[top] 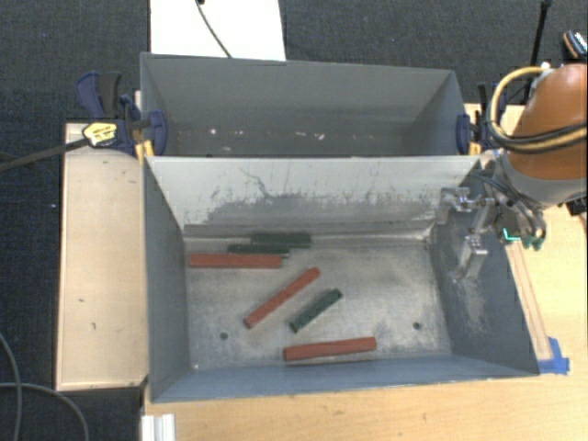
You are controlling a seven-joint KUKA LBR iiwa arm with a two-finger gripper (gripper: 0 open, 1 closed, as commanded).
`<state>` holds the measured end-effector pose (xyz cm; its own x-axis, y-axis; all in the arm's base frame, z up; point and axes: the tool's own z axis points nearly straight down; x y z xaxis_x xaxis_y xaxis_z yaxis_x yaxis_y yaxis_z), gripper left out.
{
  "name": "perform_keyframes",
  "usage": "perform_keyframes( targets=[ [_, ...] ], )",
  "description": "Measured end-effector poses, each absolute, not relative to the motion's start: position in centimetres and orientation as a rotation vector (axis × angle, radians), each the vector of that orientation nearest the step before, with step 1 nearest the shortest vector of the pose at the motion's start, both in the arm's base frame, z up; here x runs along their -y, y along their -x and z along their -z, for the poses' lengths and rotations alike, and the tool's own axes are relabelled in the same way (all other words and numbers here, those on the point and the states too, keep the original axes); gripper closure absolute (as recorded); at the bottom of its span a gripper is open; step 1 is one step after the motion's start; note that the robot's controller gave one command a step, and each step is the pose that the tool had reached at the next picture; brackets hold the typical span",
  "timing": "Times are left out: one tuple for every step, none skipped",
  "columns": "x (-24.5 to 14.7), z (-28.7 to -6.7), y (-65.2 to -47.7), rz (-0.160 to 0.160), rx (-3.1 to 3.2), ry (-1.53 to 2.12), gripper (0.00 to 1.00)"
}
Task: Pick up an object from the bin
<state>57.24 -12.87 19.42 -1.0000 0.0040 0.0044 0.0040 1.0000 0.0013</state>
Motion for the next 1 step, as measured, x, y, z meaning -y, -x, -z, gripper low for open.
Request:
perform_keyframes(
  targets=[
    [7.56,-11.32,-56.61,0.006,3.134,-0.134,0.00]
  ],
)
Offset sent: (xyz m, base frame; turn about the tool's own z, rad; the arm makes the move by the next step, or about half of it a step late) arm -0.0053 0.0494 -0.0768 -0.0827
